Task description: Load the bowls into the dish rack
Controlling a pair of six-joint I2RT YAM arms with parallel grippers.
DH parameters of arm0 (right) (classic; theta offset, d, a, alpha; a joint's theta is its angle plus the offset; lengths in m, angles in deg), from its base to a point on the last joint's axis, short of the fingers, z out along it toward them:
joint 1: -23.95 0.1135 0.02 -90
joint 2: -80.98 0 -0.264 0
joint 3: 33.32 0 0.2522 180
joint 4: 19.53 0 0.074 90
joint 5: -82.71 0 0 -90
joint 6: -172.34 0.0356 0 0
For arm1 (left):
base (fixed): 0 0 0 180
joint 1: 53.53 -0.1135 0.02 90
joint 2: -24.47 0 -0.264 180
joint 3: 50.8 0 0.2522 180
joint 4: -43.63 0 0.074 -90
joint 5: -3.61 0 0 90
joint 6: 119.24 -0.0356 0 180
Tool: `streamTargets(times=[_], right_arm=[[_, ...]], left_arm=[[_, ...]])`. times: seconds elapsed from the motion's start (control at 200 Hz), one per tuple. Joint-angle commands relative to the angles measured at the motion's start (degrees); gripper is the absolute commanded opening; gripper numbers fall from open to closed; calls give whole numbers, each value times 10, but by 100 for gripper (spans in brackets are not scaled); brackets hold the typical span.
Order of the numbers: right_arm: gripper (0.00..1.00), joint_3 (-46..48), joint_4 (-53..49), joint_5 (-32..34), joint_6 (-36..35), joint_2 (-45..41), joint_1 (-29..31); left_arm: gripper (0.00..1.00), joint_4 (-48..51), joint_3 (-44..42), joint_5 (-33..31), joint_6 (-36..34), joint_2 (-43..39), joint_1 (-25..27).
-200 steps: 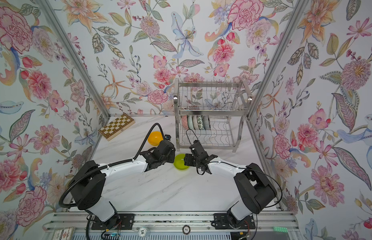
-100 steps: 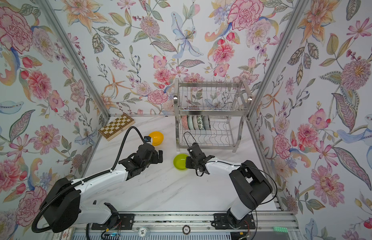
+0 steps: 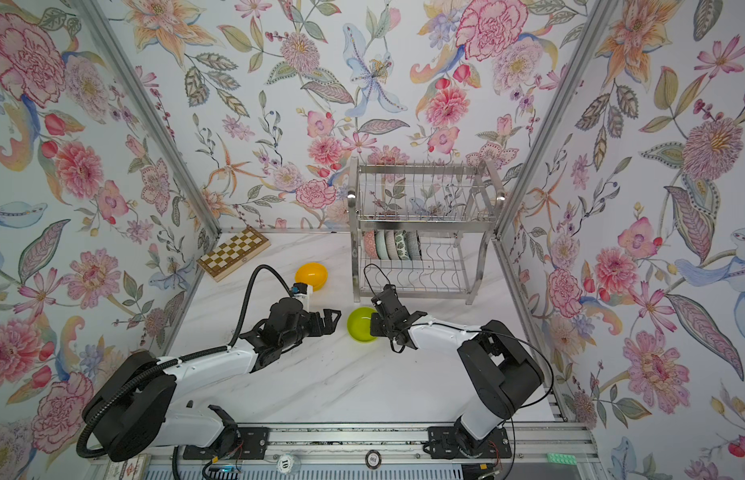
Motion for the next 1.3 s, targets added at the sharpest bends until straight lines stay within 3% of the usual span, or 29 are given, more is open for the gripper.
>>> streamTargets(times=[0.0, 0.345, 0.741, 0.856, 1.036, 1.146, 1.296], right_arm=[[2, 18, 64, 59, -8, -48, 6], [0, 60, 231, 222, -95, -113, 50], [2, 110, 443, 316, -187, -116, 133], [2, 117, 499, 339, -208, -99, 155], [2, 101, 528, 372, -217, -63, 174], [4, 91, 528, 372, -209, -48, 176], [6, 85, 522, 372, -196, -37, 176]], left_arm=[[99, -53, 5, 21, 12, 11, 16], [96, -50, 45, -37, 10, 24, 44], [73, -64, 57, -98, 26, 21, 44], [60, -71, 55, -106, 32, 19, 45], [27, -87, 46, -128, 35, 9, 45], [12, -90, 44, -135, 31, 4, 46], [5, -94, 45, -139, 30, 3, 47]])
